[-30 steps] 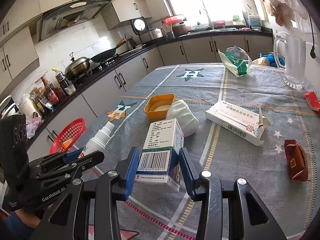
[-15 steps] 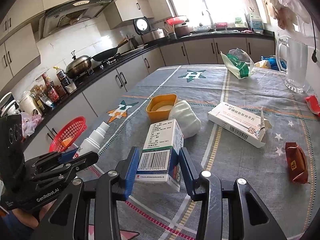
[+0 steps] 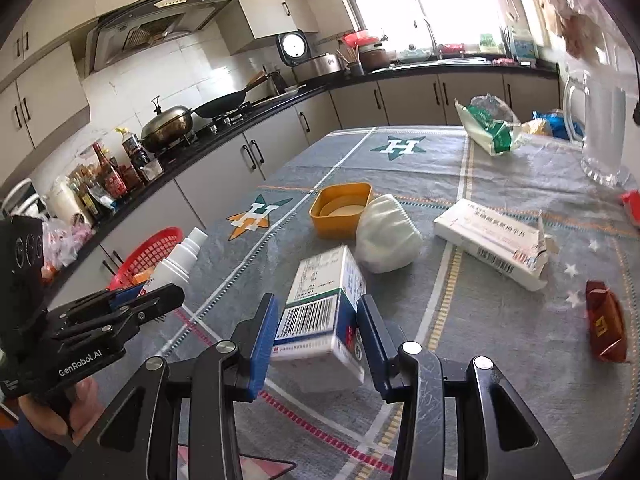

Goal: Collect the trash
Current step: 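Lift the spray bottle with the left tool while the right tool lifts the box, then carry the bottle with the left tool while the right tool carries the box to the basket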

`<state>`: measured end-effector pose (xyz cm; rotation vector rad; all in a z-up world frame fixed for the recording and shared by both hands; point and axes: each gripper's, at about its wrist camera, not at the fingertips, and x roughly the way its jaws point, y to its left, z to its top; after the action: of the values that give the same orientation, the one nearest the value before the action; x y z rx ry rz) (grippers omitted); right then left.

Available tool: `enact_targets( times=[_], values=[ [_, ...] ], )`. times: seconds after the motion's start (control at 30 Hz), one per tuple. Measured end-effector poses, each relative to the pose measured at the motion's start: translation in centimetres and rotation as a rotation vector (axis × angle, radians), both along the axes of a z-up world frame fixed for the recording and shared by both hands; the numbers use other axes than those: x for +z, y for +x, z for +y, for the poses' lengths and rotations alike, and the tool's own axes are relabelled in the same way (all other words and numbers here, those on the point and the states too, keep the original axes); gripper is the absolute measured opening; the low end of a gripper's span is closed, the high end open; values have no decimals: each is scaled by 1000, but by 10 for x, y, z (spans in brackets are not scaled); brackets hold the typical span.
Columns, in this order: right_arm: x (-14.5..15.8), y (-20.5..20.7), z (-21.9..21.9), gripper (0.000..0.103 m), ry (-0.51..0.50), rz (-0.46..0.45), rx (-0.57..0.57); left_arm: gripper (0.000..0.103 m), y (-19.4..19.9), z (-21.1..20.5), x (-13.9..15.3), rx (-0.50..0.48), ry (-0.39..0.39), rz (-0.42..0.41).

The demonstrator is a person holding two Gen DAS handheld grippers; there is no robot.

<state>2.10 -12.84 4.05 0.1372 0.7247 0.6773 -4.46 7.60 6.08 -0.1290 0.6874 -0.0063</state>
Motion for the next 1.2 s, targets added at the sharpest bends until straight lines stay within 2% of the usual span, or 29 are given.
enact_targets(
  times=[0.03, 0.13, 0.23, 0.37, 0.4, 0.43, 0.5, 0.67, 0.77, 0.83, 0.87, 0.97, 1.03, 1.2],
  values=[
    [0, 1, 1, 30, 4, 11, 5, 29, -1, 3, 1, 5, -1, -3],
    [1, -1, 5, 29, 13, 28, 12, 29, -6, 11, 4, 16, -11, -11],
    [0, -4, 13, 28, -21, 26, 9, 29, -10, 20, 5, 29, -21, -15],
    [1, -3, 4, 29, -20, 60, -21, 29, -16, 29, 4, 38, -27, -9],
    [2, -3, 2, 39, -32, 64, -24, 29, -17, 30, 3, 41, -26, -8],
    [2, -4, 1, 54, -39, 64, -22, 29, -17, 31, 3, 43, -31, -6],
    [2, -8, 2, 64, -74, 48, -17, 29, -16, 32, 2, 43, -41, -7],
    [-6, -11, 17, 64, -243, 6, -51, 29, -17, 27, 2, 30, -39, -9],
    [-18, -6, 21, 63, -294, 39, -40, 29, -18, 24, 2, 21, -34, -10],
    [-27, -4, 25, 39, -322, 66, -30, 29, -18, 24, 3, 23, -35, -11],
    [-29, -4, 25, 38, -329, 73, -35, 29, -18, 25, 3, 24, -37, -13],
    [-21, -9, 24, 38, -314, 48, -47, 29, -20, 29, 5, 33, -44, -21],
    [-4, -15, 28, 38, -269, 24, -33, 29, -22, 35, 8, 41, -51, -30],
    [31, -26, 59, 38, -213, -37, 20, 29, -30, 57, 19, 87, -57, -62]
  ],
)
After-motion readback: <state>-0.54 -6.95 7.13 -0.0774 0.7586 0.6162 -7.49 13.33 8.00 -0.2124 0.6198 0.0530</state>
